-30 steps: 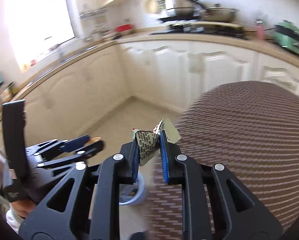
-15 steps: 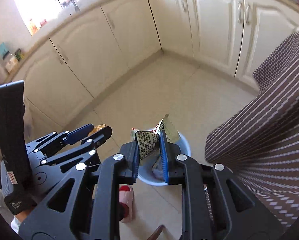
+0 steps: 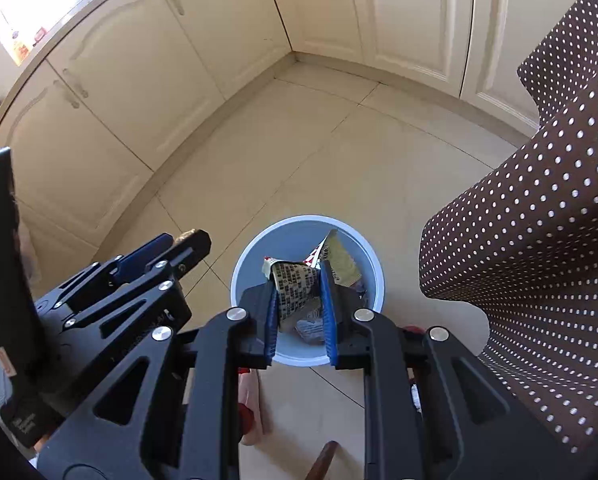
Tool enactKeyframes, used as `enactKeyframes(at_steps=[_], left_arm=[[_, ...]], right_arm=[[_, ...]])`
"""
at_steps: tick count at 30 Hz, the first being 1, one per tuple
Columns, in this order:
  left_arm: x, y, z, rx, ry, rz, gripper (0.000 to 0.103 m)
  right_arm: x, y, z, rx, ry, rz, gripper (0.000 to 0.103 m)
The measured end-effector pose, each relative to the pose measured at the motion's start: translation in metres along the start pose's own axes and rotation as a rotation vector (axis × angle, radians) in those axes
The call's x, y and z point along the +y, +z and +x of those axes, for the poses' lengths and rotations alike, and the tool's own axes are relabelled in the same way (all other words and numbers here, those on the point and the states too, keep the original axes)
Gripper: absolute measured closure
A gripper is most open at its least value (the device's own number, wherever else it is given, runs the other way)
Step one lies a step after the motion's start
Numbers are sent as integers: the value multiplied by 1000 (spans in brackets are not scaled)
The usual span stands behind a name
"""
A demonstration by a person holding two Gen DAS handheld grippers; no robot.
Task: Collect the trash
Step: 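Carry the orange peel and pale wrapper over the bucket and open both tools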
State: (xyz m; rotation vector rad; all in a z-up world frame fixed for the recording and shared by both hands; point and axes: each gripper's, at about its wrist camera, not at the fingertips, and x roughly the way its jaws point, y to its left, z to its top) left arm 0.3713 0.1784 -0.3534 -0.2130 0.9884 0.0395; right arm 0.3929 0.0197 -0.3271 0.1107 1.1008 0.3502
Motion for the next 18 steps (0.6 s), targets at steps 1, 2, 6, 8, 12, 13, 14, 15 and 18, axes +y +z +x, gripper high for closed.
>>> enactKeyframes(at_steps=[1, 2, 6, 8, 12, 13, 14, 15, 18], left_arm=[[1, 1, 1, 0, -4, -3, 65], [2, 1, 2, 2, -8, -8, 65], [4, -1, 2, 3, 0, -18, 55], [7, 2, 0, -13, 6, -34, 43], [13, 4, -4, -22, 9, -48, 41], [14, 4, -4, -22, 10, -51, 40], [16, 5, -4, -21, 10, -53, 39], [17, 5, -4, -21, 8, -55, 39], [20, 6, -5, -24, 12, -57, 37]], right_arm=[[0, -2, 3, -1, -3, 2, 85], [0, -1, 6, -1, -6, 2, 85], [3, -2, 12, -5, -7, 15, 85], [3, -3, 15, -4, -8, 17, 84], [4, -5, 18, -3, -9, 19, 84], [4, -5, 19, -3, -8, 22, 84], [4, -5, 20, -3, -9, 23, 84], [5, -5, 21, -4, -10, 23, 84], [4, -4, 23, 0, -8, 26, 84]])
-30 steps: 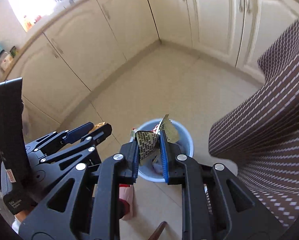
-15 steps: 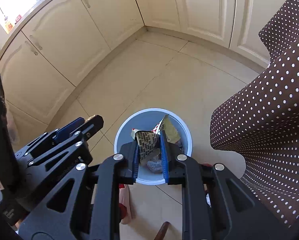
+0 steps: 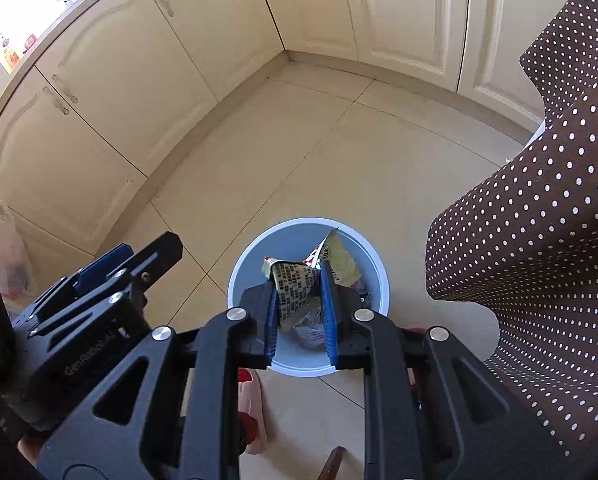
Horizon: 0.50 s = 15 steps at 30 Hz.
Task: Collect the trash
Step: 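Carry the orange peel and pale wrapper over the bucket and open both tools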
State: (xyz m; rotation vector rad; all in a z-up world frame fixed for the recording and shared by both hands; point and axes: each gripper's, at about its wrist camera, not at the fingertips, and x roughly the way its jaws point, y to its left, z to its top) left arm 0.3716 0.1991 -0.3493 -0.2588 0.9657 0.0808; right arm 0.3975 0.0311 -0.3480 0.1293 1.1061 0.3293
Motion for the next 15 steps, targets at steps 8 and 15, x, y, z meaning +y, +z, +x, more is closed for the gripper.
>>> enactKeyframes(at_steps=[8, 15], left_arm=[[6, 0, -2, -7, 28, -7, 36], [11, 0, -2, -9, 38, -14, 35]], right_arm=[[5, 1, 9, 5, 11, -1, 84], [5, 5, 15, 8, 21, 10, 82]])
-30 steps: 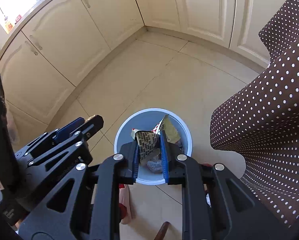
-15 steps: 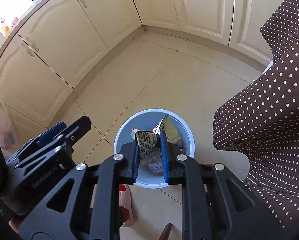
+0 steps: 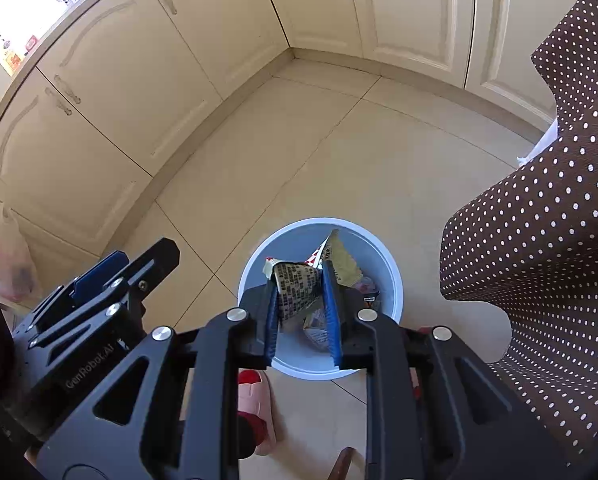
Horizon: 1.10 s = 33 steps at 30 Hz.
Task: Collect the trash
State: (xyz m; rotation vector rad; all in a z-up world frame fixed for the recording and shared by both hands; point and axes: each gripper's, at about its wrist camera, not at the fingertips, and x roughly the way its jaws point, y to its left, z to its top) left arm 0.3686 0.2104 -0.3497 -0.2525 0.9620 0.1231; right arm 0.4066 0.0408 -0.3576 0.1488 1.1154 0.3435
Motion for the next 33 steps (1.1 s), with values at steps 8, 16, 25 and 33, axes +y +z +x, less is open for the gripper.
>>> enactKeyframes(at_steps=[8, 16, 25, 33], left_arm=[[0, 0, -1, -1, 2, 1, 34], [-5, 0, -21, -38, 14, 50, 34], [-28, -10, -128, -184, 9, 79, 26], [-64, -36, -247, -335, -18, 129, 19]], right_arm=[[3, 12, 2, -22, 6, 9, 82], [2, 8, -24, -55, -33, -37, 81], [3, -20, -152, -272, -142, -143, 53], [-2, -69, -290, -484, -214, -176, 30]])
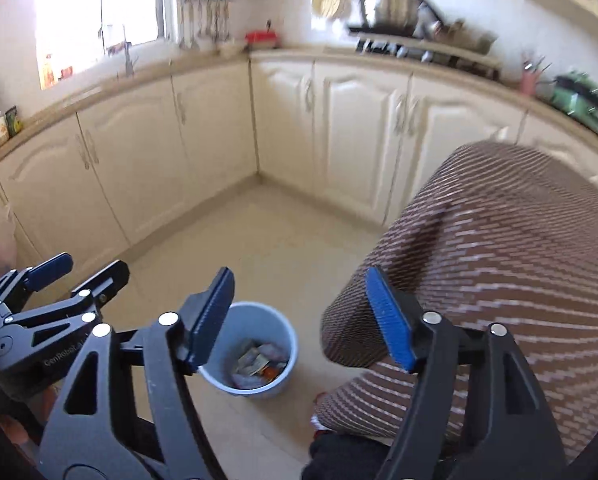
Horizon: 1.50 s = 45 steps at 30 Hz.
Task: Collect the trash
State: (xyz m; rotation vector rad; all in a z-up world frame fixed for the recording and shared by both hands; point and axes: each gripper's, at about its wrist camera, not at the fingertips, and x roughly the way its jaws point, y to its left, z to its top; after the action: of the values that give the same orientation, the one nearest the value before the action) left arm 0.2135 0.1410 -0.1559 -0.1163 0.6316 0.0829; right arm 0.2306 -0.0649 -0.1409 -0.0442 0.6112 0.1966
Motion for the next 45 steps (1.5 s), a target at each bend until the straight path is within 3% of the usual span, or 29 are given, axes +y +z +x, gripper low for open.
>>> enactKeyframes(at_steps=[12, 14, 23, 31, 45], left_arm=[[-68, 7, -158, -188, -102, 105, 17], [-74, 4, -178, -216, -112, 107, 12], [-97, 1, -247, -334, -130, 136, 9], [-112, -3, -274, -388, -136, 153, 8], [-128, -7, -276, -403, -134, 179, 8]], right_arm=[[-48, -13, -168, -223, -114, 22, 15], [-52, -16, -189, -254, -129, 25, 14], [-63, -25, -265, -405, -205, 2, 10], [-75, -33, -293, -464, -223, 18, 9], [-85, -40, -293, -460, -239, 30, 8]])
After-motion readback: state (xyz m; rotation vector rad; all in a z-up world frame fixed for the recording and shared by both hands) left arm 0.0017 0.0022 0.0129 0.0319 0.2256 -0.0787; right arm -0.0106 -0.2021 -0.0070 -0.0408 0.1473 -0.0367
